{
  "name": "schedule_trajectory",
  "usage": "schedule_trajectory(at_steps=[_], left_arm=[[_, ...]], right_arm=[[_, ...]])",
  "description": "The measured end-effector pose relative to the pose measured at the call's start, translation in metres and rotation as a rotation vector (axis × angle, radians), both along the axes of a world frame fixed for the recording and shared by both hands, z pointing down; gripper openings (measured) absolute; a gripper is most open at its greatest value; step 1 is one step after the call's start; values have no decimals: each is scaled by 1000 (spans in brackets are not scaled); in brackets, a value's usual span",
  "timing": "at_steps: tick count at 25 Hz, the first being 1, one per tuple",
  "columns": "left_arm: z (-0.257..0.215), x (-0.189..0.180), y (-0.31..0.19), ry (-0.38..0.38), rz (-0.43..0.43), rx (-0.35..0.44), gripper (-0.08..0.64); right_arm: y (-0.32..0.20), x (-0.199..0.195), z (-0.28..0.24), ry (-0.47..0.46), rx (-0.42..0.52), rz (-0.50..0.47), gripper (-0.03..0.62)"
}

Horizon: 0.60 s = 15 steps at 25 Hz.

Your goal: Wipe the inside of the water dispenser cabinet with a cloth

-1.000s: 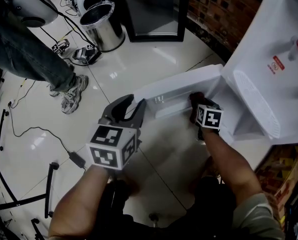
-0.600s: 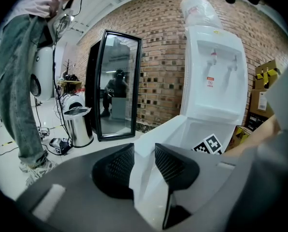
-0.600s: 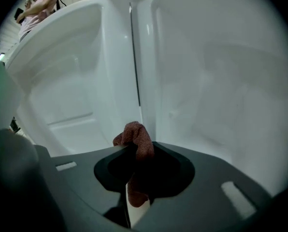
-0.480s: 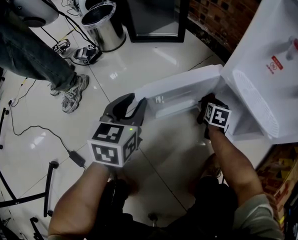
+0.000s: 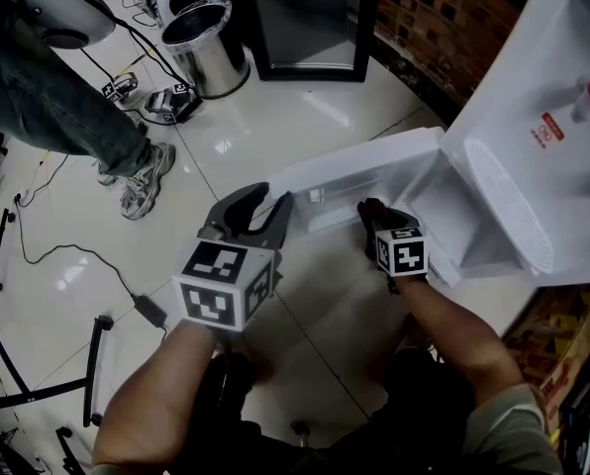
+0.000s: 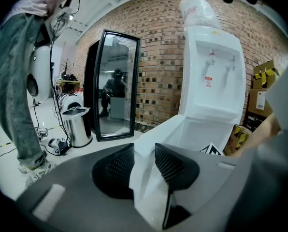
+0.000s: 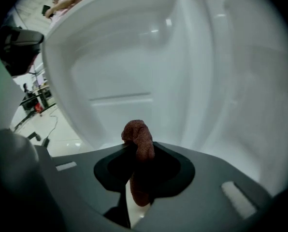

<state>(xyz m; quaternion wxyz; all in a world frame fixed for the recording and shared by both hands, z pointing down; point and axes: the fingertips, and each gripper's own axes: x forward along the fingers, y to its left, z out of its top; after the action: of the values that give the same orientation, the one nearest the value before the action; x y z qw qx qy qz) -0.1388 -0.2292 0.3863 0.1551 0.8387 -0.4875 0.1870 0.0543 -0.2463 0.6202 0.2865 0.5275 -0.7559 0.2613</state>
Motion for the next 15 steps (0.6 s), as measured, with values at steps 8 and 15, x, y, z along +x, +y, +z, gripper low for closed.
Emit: schedule_trajectory(at_steps=[8, 15], left_arm=[[-1, 1, 0, 1, 8, 3, 133], [-1, -1, -2, 10, -4, 0, 133]], right_arm=[[62, -158, 2, -141, -52, -571, 98], [48, -177, 42, -79, -124, -547, 98]])
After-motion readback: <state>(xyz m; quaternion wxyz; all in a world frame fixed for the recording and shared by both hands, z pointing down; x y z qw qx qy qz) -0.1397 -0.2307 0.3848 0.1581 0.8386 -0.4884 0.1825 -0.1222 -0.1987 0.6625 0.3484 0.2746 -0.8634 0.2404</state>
